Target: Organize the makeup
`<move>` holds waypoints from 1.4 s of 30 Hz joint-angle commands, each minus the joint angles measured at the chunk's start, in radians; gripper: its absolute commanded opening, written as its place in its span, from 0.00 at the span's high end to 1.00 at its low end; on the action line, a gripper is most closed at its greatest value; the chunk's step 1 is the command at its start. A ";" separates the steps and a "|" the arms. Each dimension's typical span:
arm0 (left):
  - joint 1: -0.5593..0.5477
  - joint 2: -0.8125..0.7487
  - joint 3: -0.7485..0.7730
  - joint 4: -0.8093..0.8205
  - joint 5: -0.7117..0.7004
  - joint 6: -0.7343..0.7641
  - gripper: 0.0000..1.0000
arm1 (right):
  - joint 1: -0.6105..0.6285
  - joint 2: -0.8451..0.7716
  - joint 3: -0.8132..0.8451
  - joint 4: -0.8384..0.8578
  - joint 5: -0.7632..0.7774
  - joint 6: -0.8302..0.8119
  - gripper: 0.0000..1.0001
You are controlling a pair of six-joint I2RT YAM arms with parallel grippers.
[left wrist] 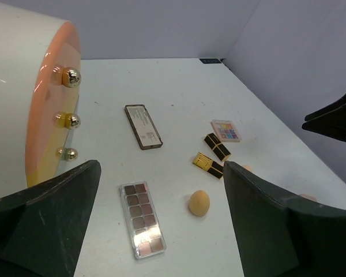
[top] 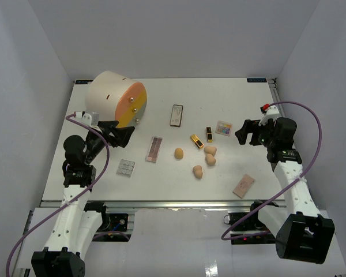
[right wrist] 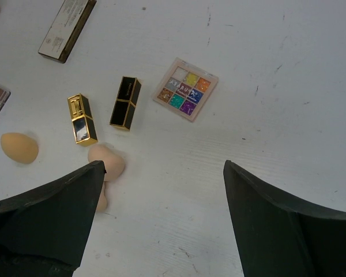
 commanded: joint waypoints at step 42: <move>-0.004 -0.022 0.063 -0.356 -0.275 0.085 0.07 | 0.756 1.209 1.469 -0.024 -0.156 0.451 0.20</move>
